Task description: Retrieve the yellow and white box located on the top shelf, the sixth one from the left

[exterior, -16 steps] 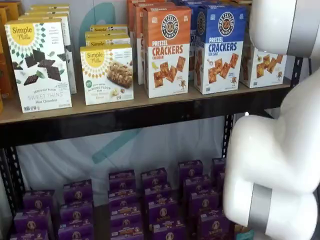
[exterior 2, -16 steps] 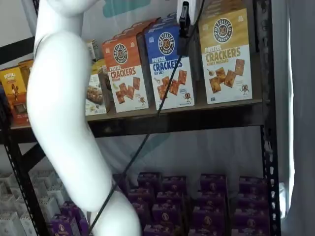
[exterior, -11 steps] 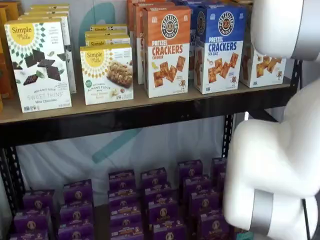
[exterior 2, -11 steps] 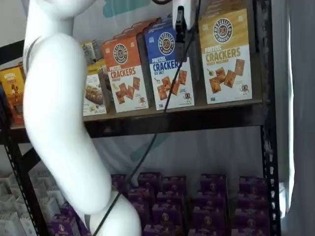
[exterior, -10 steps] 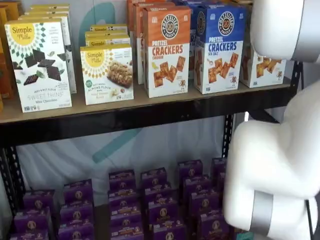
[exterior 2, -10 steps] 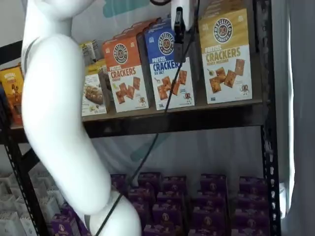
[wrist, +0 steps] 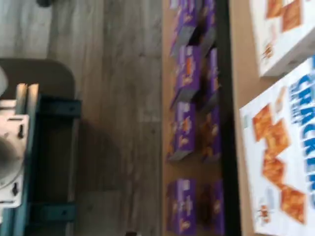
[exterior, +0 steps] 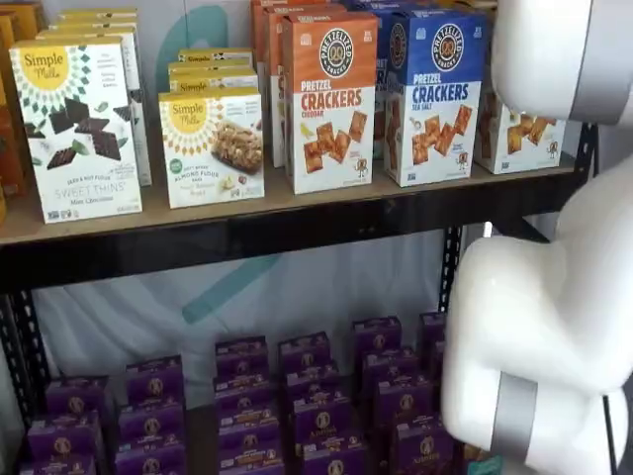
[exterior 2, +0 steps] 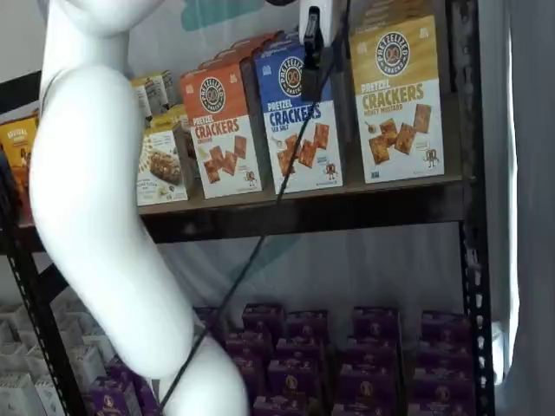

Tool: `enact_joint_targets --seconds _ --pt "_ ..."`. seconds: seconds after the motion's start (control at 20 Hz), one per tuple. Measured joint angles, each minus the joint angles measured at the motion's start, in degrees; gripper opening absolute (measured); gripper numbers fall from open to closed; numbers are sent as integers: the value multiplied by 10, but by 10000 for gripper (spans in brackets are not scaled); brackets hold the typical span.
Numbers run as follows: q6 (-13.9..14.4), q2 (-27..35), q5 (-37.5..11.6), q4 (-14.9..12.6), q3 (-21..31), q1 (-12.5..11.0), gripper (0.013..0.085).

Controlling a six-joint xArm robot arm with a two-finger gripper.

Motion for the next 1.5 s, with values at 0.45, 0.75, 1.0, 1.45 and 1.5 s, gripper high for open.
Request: enact_joint_targets --seconds 0.45,0.75,1.0,1.45,1.5 --pt "-5 -30 -134 134 41 -50 850" --pt "-20 -14 -190 105 34 -30 850" --pt "-42 10 -250 79 33 -16 850" --pt "-46 67 -253 49 -13 -5 850" --pt "-44 74 -249 42 -21 -3 850"
